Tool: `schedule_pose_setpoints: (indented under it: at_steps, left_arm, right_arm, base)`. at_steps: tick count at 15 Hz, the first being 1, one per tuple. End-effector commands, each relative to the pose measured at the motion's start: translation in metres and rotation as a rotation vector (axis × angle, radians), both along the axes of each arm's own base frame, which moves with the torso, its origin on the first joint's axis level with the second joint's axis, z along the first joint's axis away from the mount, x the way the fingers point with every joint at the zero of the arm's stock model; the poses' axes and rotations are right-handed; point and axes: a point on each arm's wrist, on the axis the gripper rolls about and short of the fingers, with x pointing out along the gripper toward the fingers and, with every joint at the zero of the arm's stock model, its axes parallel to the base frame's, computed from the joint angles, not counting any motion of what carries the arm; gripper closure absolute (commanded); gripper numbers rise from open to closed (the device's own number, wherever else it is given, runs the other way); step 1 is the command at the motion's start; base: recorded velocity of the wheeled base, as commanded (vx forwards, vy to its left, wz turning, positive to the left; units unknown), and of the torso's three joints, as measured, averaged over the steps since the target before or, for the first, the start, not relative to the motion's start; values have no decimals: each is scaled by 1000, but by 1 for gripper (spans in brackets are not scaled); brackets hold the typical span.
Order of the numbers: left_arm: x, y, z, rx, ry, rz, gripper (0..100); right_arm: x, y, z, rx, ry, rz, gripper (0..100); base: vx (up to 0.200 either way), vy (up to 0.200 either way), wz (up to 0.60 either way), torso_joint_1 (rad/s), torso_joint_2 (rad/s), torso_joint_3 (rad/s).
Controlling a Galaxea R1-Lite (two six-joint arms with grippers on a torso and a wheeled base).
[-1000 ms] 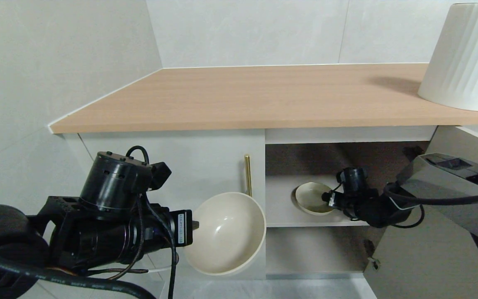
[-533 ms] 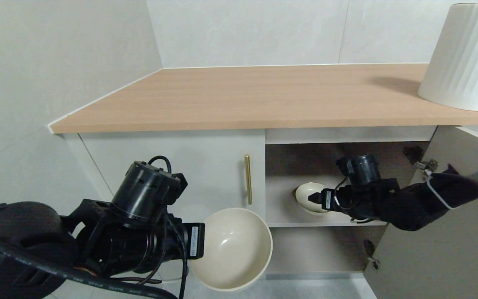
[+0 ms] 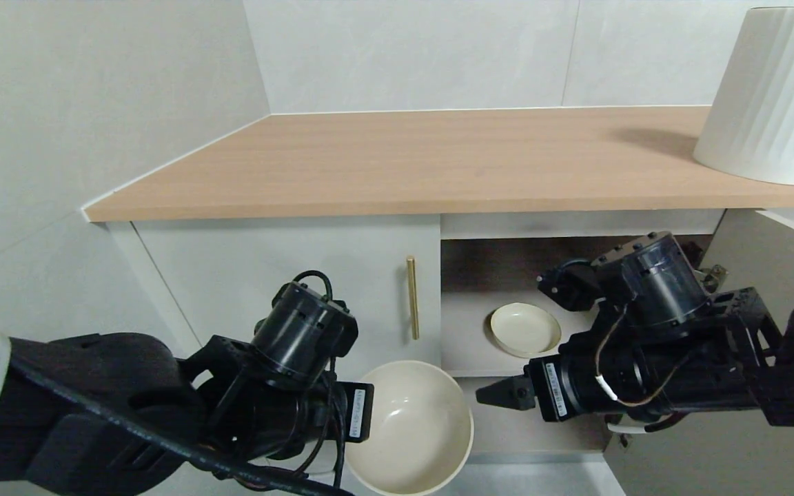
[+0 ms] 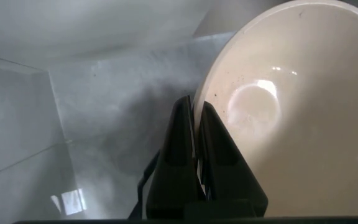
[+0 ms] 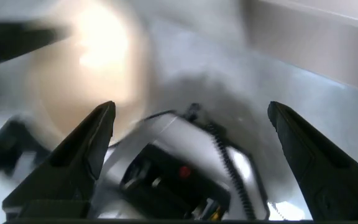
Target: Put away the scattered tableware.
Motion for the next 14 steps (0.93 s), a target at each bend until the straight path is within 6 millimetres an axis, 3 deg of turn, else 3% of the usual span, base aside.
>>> schedule_pose_setpoints:
  at_steps: [1, 7, 14]
  left_arm:
    - [-1, -8, -9, 37, 6, -8, 100]
    - [-15, -17, -4, 44, -19, -45, 100]
    - [-18, -18, -1, 35, -29, -57, 100]
  right_arm:
    - [-17, 7, 7, 12, -16, 58, 0]
    - [-16, 36, -29, -163, 10, 17, 0]
    - [-4, 47, -34, -152, 26, -72, 0]
  base:
    - [0, 0, 0, 0, 0, 0]
    - [0, 0, 0, 0, 0, 0]
    - [0, 0, 0, 0, 0, 0]
